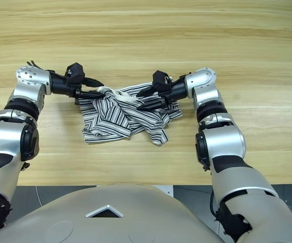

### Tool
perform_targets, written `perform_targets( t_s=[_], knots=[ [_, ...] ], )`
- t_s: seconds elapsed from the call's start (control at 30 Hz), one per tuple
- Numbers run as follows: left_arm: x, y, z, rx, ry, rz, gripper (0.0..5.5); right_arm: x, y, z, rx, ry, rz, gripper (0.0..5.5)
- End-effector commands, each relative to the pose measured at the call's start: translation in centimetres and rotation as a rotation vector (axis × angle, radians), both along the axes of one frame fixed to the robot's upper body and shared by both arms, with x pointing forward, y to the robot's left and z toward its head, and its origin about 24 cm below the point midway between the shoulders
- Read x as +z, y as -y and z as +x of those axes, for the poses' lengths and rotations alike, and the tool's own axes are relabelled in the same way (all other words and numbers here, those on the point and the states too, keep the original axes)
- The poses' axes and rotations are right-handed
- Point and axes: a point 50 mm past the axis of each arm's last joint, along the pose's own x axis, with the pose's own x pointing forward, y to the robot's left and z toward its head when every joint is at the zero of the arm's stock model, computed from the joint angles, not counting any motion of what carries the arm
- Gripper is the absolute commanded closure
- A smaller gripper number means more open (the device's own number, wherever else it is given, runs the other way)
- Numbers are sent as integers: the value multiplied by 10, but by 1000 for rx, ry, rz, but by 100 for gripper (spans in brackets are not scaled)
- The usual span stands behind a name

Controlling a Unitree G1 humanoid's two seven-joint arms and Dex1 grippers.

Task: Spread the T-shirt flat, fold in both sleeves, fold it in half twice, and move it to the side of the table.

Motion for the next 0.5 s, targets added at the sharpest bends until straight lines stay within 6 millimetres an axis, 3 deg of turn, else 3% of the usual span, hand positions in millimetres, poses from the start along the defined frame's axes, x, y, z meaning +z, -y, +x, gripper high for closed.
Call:
perform_targets(
  t_s=[0.03, 0.3, 0.5],
  knots=[
    [-5, 3, -4, -37, -41, -4, 382, 2, 0, 0, 17, 21, -4, 375],
    [-6, 3, -10, -105, -82, -18, 521, 2, -1, 0, 18, 29, -3, 535],
    [-5, 3, -9, -104, -79, -24, 539, 2, -1, 0, 13, 41, -2, 540]
  ],
)
